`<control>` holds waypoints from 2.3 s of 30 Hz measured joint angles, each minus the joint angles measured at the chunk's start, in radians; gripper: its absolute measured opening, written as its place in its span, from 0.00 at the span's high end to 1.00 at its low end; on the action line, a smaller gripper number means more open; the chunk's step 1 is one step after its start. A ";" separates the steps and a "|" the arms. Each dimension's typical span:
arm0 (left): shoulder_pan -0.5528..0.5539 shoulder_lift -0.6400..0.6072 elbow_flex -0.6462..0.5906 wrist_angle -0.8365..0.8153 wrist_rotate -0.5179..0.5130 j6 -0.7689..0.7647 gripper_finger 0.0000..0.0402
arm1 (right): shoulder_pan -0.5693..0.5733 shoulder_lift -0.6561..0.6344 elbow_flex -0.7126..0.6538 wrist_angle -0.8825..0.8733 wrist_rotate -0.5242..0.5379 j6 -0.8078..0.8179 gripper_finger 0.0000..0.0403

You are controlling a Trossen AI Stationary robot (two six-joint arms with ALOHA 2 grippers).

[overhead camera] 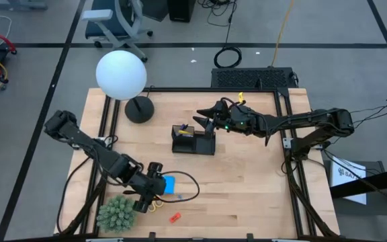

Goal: Pick and place office supplies into organizer
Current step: Put the yellow scissors into the black desk organizer

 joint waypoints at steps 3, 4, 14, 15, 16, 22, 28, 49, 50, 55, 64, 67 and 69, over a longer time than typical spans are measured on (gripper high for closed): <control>0.000 0.030 -0.002 -0.005 0.000 0.022 0.39 | 0.000 0.000 0.000 -0.007 -0.048 0.000 0.60; 0.000 0.037 -0.002 -0.004 0.000 0.034 0.39 | 0.000 0.000 0.000 -0.009 -0.061 0.000 0.60; 0.001 0.105 -0.002 -0.041 -0.009 0.139 0.39 | 0.000 0.000 0.000 -0.059 -0.080 0.000 0.60; 0.001 0.115 -0.002 -0.037 0.003 0.146 0.39 | 0.000 0.000 0.000 -0.060 -0.080 0.000 0.61; 0.001 0.125 -0.002 -0.036 0.012 0.150 0.39 | 0.000 0.000 0.000 -0.060 -0.080 0.000 0.61; -0.005 0.187 -0.002 -0.033 0.038 0.194 0.39 | 0.000 0.000 0.000 -0.060 -0.080 0.000 0.60; -0.005 0.197 -0.002 0.014 0.014 0.229 0.39 | 0.000 0.000 0.000 -0.065 -0.080 0.000 0.61; -0.038 0.197 -0.127 0.160 0.013 0.204 0.39 | -0.001 0.000 0.000 -0.098 -0.131 0.000 0.63; -0.037 0.197 -0.127 0.161 0.009 0.209 0.39 | -0.001 0.000 0.000 -0.097 -0.131 0.000 0.63; -0.035 0.197 -0.163 0.214 0.009 0.216 0.39 | -0.001 0.000 0.000 -0.097 -0.131 0.000 0.63; -0.034 0.197 -0.237 0.284 0.026 0.226 0.39 | -0.001 0.000 0.000 -0.098 -0.132 0.007 0.63; -0.028 0.197 -0.253 0.325 0.026 0.226 0.39 | 0.000 0.000 0.000 -0.106 -0.132 0.007 0.64; -0.022 0.197 -0.255 0.341 0.026 0.226 0.39 | 0.000 0.000 0.000 -0.106 -0.132 0.007 0.64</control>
